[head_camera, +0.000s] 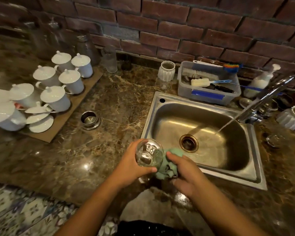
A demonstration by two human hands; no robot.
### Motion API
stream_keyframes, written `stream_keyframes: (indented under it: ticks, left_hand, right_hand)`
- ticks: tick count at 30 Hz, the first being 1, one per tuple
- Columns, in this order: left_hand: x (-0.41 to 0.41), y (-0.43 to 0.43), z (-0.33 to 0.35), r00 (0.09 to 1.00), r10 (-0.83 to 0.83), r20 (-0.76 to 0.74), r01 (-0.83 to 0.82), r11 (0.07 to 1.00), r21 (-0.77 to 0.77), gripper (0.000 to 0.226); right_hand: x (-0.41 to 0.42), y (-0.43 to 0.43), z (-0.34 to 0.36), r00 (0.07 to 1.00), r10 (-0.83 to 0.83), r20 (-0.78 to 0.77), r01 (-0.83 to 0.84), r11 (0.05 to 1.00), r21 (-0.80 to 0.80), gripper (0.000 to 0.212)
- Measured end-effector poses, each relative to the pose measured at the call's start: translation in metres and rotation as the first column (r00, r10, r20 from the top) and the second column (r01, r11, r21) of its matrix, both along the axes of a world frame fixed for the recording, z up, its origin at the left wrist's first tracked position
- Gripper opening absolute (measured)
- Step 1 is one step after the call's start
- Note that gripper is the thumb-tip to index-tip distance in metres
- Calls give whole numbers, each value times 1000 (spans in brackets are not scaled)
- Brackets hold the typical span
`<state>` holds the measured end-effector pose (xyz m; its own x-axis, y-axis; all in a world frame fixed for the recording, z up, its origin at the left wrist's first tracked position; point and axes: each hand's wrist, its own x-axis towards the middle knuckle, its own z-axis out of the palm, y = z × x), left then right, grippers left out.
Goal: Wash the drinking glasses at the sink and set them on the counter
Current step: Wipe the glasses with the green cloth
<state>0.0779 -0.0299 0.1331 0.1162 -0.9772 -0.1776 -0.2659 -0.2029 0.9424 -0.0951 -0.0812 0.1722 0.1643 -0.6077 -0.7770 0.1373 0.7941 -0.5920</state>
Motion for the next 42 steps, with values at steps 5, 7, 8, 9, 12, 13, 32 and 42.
stream_keyframes:
  ticks: [5,7,8,9,12,13,32,42]
  left_hand:
    - [59,1,-22,1000,24,1,-24,999,42,89]
    - [79,-3,-30,998,57,13,-57,997,47,86]
    - [87,-6,-34,997,71,15,-72,996,49,85]
    - [95,-9,-38,996,84,14,-85,995,56,84]
    - [112,-16,-53,995,100,-17,-99,991,85,84]
    - [116,-19,-57,995,100,-29,-97,991,97,86]
    - [114,-34,-92,994,74,-86,-63,990,127,86]
    - [98,-5,-49,980,176,97,-187,975,123,120]
  right_hand:
    - [61,0,-9,999,-21,-36,22,1000,20,29]
    - [81,-4,-12,999,-25,-28,25,999,21,30]
    - [90,-6,-14,999,-27,-27,28,999,20,30]
    - [98,-9,-16,999,-26,-29,26,1000,17,29]
    - [118,-16,-22,998,-15,-53,15,1000,-5,21]
    - [124,-18,-24,998,-14,-62,13,1000,-10,16]
    - [121,-25,-50,995,-101,-12,102,993,63,11]
    - [59,-14,-30,989,-98,107,87,991,97,37]
